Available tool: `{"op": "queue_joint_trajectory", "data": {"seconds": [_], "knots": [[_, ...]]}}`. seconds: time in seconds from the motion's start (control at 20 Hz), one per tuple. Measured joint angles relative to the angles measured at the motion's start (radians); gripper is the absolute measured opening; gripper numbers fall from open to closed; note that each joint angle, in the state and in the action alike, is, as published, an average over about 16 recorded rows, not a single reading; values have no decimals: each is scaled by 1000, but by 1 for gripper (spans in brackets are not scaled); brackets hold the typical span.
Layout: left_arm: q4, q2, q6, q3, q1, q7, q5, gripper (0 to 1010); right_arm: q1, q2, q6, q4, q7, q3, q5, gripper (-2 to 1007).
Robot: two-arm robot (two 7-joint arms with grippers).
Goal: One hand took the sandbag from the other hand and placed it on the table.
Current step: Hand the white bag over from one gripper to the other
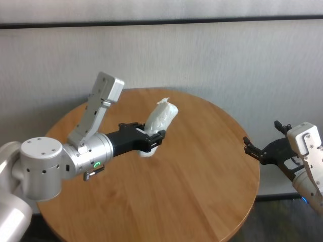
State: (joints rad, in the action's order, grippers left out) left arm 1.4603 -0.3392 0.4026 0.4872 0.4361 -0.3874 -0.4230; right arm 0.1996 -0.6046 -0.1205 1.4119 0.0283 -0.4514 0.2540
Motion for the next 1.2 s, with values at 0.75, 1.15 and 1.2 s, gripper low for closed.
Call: {"op": "queue_joint_trajectory", "data": {"seconds": [0.75,1.15,1.2], "knots": [[-61,5,-36,42,50,-42,3,495,1,1,-2,3,-5,1,2,1003],[-58,4,-33,40,48,-42,3,495,15,21,-13,34,-53,11,31,1003],[-58,4,-33,40,48,-42,3,495,18,25,-14,39,-63,13,37,1003]]}}
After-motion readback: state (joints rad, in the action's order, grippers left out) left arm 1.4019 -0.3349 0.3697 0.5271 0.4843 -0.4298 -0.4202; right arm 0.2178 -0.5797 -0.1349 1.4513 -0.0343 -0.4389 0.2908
